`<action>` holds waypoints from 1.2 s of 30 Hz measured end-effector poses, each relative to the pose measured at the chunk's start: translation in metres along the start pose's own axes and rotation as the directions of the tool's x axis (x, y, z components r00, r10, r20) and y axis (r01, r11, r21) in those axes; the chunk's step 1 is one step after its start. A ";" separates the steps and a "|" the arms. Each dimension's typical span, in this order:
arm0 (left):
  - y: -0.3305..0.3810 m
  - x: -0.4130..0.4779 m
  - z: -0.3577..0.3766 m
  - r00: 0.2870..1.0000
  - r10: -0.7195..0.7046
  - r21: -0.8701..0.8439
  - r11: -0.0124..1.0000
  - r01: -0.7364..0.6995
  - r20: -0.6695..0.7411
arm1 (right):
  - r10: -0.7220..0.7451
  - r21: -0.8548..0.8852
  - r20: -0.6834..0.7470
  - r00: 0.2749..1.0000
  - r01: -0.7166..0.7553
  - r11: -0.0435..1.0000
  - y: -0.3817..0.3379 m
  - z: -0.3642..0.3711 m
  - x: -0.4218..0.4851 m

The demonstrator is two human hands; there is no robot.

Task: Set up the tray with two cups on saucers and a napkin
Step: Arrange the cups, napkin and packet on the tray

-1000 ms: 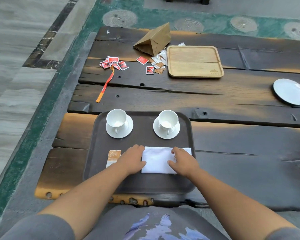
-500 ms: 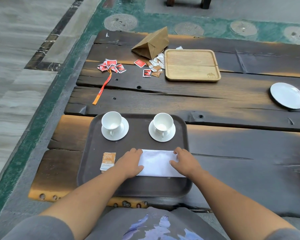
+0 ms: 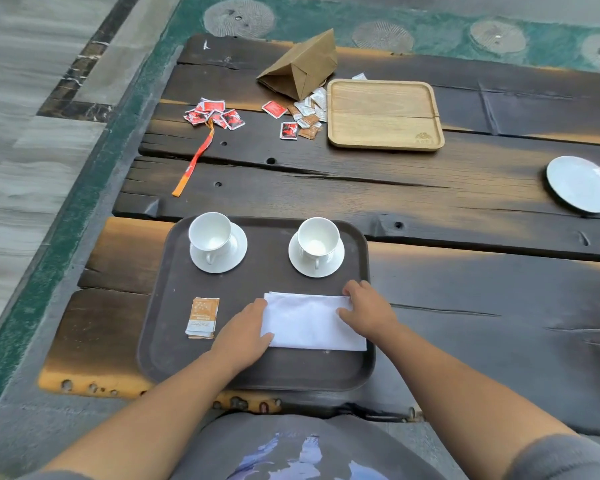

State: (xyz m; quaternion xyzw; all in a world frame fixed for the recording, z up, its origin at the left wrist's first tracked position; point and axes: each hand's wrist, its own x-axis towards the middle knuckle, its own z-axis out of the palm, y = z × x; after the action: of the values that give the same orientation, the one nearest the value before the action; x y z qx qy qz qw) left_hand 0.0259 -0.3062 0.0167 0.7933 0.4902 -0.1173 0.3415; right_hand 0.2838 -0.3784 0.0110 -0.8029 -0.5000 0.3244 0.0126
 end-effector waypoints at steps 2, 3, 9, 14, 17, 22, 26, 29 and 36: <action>0.002 -0.002 0.003 1.000 -0.019 -0.034 0.999 0.018 -0.022 | -0.004 -0.015 0.010 1.000 0.004 1.000 0.003 -0.003 0.005; 0.002 -0.003 0.005 0.999 -0.030 -0.051 0.998 0.028 -0.033 | -0.005 -0.019 0.016 1.000 0.005 1.000 0.004 -0.005 0.007; 0.001 -0.003 0.014 0.990 -0.119 -0.171 0.980 0.106 -0.070 | -0.017 -0.031 0.022 1.000 0.018 0.999 0.010 -0.012 0.018; -0.001 0.003 0.025 0.943 -0.307 -0.357 0.901 0.247 -0.124 | -0.068 -0.136 0.055 0.996 0.075 0.988 0.015 -0.014 0.023; -0.001 0.006 0.028 0.920 -0.372 -0.383 0.873 0.301 -0.125 | -0.099 -0.190 0.063 0.993 0.109 0.976 0.014 -0.015 0.028; 0.004 0.003 0.028 0.901 -0.417 -0.340 0.870 0.358 -0.120 | -0.109 -0.254 0.099 0.989 0.131 0.958 0.016 -0.022 0.036; 0.007 0.003 0.026 0.912 -0.396 -0.176 0.910 0.374 -0.110 | -0.116 -0.275 0.087 0.989 0.136 0.952 0.019 -0.019 0.037; 0.008 0.004 0.025 0.903 -0.415 -0.164 0.904 0.395 -0.115 | -0.137 -0.288 0.064 0.988 0.150 0.946 0.020 -0.016 0.037; 0.007 0.002 0.023 0.908 -0.407 -0.201 0.902 0.383 -0.100 | -0.165 -0.302 0.051 0.985 0.173 0.937 0.025 -0.010 0.033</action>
State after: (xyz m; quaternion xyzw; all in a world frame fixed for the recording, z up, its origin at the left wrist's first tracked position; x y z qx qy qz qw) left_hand 0.0369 -0.3218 0.0016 0.6500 0.6721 -0.0846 0.3444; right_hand 0.3185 -0.3611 -0.0061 -0.7451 -0.6113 0.2510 -0.0901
